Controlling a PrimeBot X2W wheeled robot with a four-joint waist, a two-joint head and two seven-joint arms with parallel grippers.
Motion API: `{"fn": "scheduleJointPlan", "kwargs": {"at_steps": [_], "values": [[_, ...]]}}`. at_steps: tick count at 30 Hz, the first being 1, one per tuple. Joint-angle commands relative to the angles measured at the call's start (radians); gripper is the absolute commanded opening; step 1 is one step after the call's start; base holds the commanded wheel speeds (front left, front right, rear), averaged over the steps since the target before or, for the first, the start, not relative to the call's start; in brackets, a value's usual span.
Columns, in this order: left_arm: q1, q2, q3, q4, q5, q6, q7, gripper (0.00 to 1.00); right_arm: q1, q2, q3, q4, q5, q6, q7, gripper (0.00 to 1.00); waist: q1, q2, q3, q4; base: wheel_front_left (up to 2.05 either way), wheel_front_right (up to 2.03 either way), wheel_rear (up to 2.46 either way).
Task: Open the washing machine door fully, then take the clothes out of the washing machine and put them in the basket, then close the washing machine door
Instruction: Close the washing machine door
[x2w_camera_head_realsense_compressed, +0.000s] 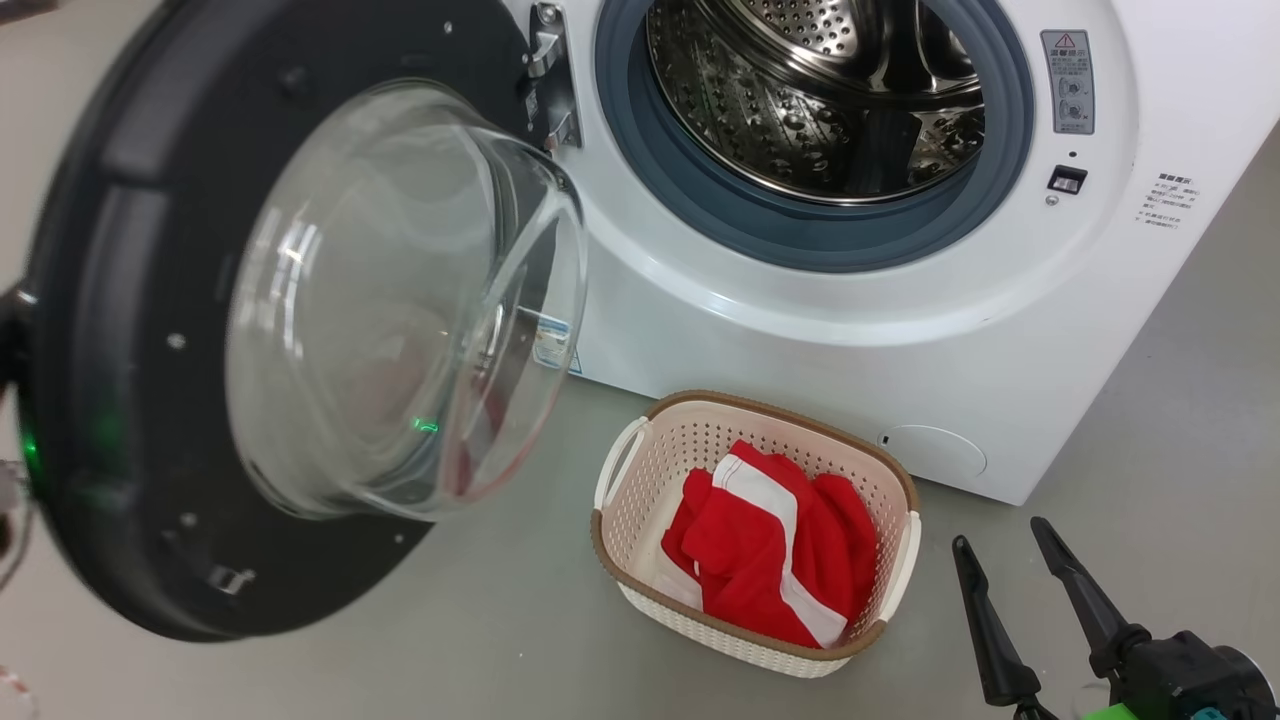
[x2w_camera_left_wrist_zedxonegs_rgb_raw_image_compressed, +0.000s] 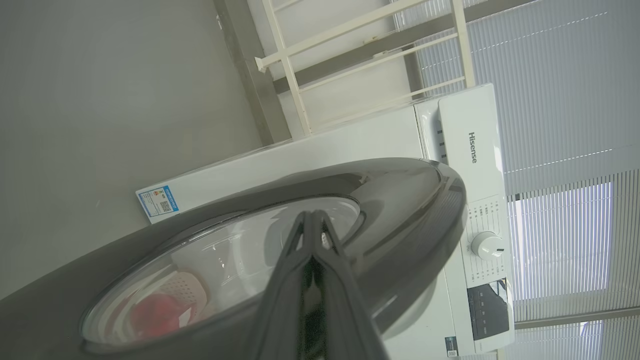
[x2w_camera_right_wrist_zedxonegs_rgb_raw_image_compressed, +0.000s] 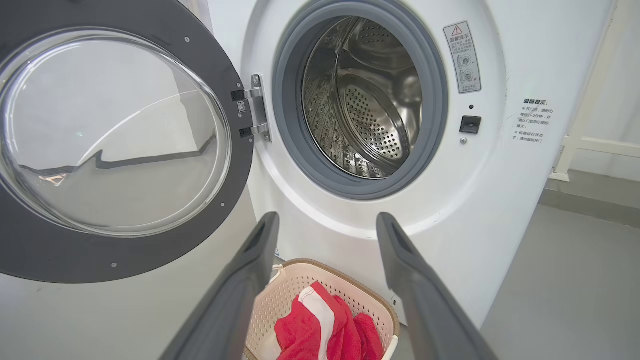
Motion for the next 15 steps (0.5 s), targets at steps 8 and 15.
{"fn": "scheduleJointPlan", "kwargs": {"at_steps": [8, 15], "values": [[0.064, -0.052, -0.018, -0.215, -0.040, 0.056, 0.065, 0.00, -0.050, -0.014, 0.030, -0.008, 0.015, 0.006, -0.017, 1.00, 0.0000, 0.0000, -0.001, -0.008, 0.00, 0.00, 0.00], [0.117, -0.124, -0.037, -0.367, -0.074, 0.104, 0.100, 0.00, -0.056, -0.014, 0.032, 0.001, 0.021, 0.006, -0.021, 1.00, 0.0000, 0.0000, -0.001, -0.022, 0.00, 0.00, 0.00]]}}
